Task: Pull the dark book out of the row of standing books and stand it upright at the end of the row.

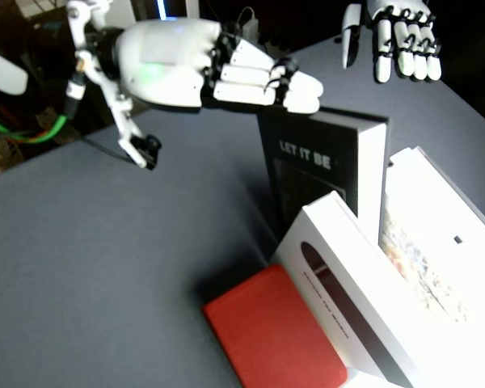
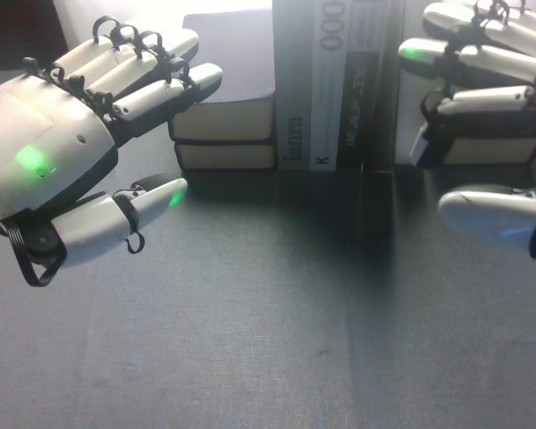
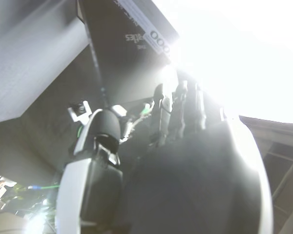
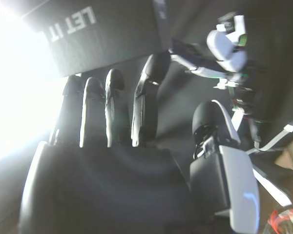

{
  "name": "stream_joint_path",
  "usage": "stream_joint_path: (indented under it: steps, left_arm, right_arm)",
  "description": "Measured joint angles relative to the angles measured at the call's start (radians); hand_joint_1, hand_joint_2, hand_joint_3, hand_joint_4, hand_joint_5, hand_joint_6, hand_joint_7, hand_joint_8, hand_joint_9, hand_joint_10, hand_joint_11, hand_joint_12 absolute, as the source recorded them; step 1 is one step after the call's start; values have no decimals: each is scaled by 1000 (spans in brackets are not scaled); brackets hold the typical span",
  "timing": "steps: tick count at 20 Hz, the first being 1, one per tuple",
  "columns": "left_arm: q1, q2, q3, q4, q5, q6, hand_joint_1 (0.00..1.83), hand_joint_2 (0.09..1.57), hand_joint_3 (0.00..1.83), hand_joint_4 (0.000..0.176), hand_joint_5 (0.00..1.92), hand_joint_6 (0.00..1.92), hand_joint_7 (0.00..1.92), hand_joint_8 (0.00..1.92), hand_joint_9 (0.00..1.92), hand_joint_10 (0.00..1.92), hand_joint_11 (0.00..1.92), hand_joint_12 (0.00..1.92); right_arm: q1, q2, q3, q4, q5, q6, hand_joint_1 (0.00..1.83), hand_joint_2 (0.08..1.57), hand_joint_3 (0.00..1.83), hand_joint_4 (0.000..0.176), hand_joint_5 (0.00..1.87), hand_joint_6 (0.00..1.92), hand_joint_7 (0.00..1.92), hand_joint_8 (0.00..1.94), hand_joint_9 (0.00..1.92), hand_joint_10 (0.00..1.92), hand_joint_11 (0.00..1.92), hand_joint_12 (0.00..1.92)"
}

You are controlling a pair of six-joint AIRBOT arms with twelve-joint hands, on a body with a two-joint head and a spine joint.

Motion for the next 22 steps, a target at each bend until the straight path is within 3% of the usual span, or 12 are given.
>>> stream_joint_path:
  steps: [5, 7, 10, 11, 12, 13, 14, 15, 16, 19, 21, 22]
  left_arm:
    - [0, 0, 0, -2, 0, 3, 402, 1434, 0, 0, 170, 2, 2, 0, 0, 0, 0, 0]
    - [1, 0, 0, -5, 0, 3, 343, 1444, 1, 0, 169, 1, 0, 0, 0, 0, 0, 0]
    - [1, 0, 0, -10, -2, 5, 338, 1446, 2, 0, 168, 1, 0, 0, 0, 0, 0, 0]
    - [5, 0, 0, -13, -3, 6, 335, 1443, 0, 0, 166, 0, 0, 0, 0, 0, 0, 0]
    - [5, 0, 0, -13, 0, 6, 330, 1443, 0, 0, 171, 2, 0, 0, 0, 0, 0, 0]
    - [5, 0, 0, -12, 0, 6, 329, 1443, 0, 0, 171, 2, 0, 0, 0, 0, 0, 0]
    - [5, 0, 0, -13, -2, 6, 326, 1439, 0, 0, 166, 0, 0, 0, 0, 0, 0, 0]
    - [5, 0, 0, -17, -2, 6, 326, 1439, 0, 0, 166, 0, 0, 0, 0, 0, 0, 0]
    - [7, 0, 0, -21, -2, 6, 339, 1441, 0, 0, 165, 0, 0, 0, 0, 0, 0, 0]
    - [15, 0, 0, -21, -3, 7, 305, 1441, 0, 0, 163, 0, 0, 0, 0, 0, 0, 0]
    - [19, 0, 0, -26, -6, 7, 304, 1441, 0, 0, 163, 0, 0, 0, 0, 0, 0, 0]
    - [20, 0, 0, -26, -8, 7, 351, 1440, 0, 0, 169, 2, 6, 2, 0, 0, 0, 0]
  right_arm:
    - [-67, 10, 0, -92, 31, 129, 47, 1275, 2, 0, 655, 871, 276, 20, 0, 0, 0, 0]
    - [-77, 10, 0, -116, 33, 164, 102, 1262, 0, 0, 805, 661, 361, 24, 13, 9, 0, 0]
    - [-99, 7, 2, -154, -73, 254, 111, 1260, 0, 0, 818, 639, 369, 22, 17, 11, 0, 0]
    - [-99, 6, 5, -177, -105, 279, 150, 1238, 8, 0, 1014, 291, 498, 28, 122, 342, 0, 840]
    - [-99, 7, 4, -196, -100, 309, 163, 1232, 3, 0, 1065, 279, 601, 13, 27, 884, 0, 1588]
    - [-99, 7, 4, -207, -89, 320, 165, 1231, 1, 0, 1060, 296, 607, 9, 5, 953, 0, 1649]
    - [-99, 8, 3, -219, -79, 334, 251, 1247, 3, 0, 919, 538, 658, 19, 66, 1049, 0, 1716]
    - [-99, 9, 0, -224, -74, 335, 251, 1247, 3, 0, 919, 538, 658, 19, 66, 1049, 0, 1716]
    - [-99, 11, 0, -231, -62, 335, 240, 1285, 7, 0, 622, 902, 656, 12, 110, 1093, 0, 1755]
    - [-99, 24, 0, -210, -25, 306, 228, 1309, 8, 0, 305, 1063, 511, 1, 11, 1197, 0, 1893]
    - [-99, 42, -2, -155, 19, 250, 241, 1307, 6, 0, 262, 1100, 501, 0, 0, 1217, 0, 1920]
    - [-99, 50, -6, -131, 37, 226, 290, 1311, 6, 0, 89, 914, 364, 0, 0, 870, 0, 1772]
